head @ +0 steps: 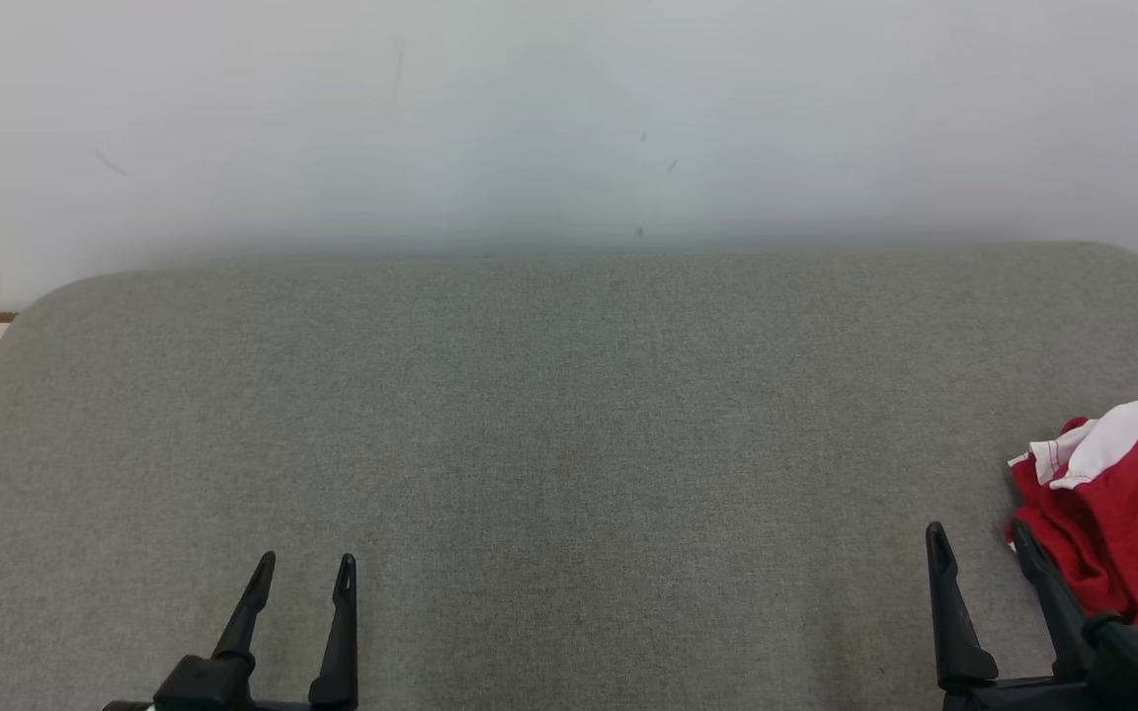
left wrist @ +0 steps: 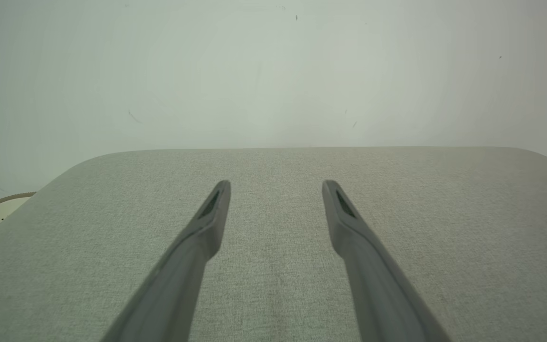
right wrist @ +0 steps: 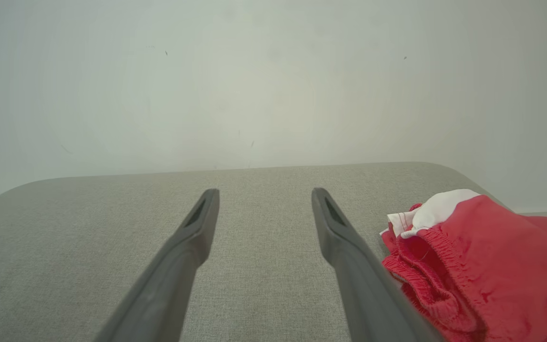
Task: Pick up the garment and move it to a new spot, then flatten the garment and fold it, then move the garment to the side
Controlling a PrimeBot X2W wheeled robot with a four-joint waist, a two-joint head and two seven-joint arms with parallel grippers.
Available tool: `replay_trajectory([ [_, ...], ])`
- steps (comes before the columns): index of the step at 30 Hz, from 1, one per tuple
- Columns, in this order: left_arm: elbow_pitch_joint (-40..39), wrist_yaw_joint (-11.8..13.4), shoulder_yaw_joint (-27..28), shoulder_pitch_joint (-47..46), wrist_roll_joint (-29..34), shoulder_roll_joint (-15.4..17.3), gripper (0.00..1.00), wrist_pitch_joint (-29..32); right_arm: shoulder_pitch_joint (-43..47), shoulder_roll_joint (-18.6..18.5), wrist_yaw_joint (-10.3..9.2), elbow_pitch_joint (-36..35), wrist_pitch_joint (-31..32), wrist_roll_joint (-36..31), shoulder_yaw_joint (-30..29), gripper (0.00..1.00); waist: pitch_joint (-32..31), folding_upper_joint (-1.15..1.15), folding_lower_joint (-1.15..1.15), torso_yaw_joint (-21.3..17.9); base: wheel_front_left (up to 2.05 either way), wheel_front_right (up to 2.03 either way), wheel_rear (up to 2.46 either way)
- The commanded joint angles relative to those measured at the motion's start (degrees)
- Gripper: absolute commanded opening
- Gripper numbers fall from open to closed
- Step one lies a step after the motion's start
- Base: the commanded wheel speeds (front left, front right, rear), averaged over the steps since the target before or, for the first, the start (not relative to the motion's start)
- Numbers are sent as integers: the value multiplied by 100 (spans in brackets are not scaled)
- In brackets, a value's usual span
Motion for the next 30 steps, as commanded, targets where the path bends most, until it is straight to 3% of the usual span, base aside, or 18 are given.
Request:
replay_trajectory([
  [1, 2, 19, -9, 15, -8, 52, 100, 14, 18, 18, -6, 0, -35, -3, 10, 100, 4, 0, 0, -1, 0, 0, 0],
  [13, -33, 54, -46, -11, -56, 69, 100, 5, -8, 34, -6, -3, -44, 36, 22, 100, 28, 0, 0, 12, 0, 0, 0],
  [14, -16, 28, -41, 0, -30, 28, 0, 7, -1, 26, 0, 14, -28, 23, 21, 0, 26, 0, 0, 10, 0, 0, 0],
  [30, 491, -317, -248, -289, -1632, -142, 0, -31, -315, -268, -1, 805, 254, 1862, -402, 0, 35, 0, 0, -25, 0, 0, 0],
])
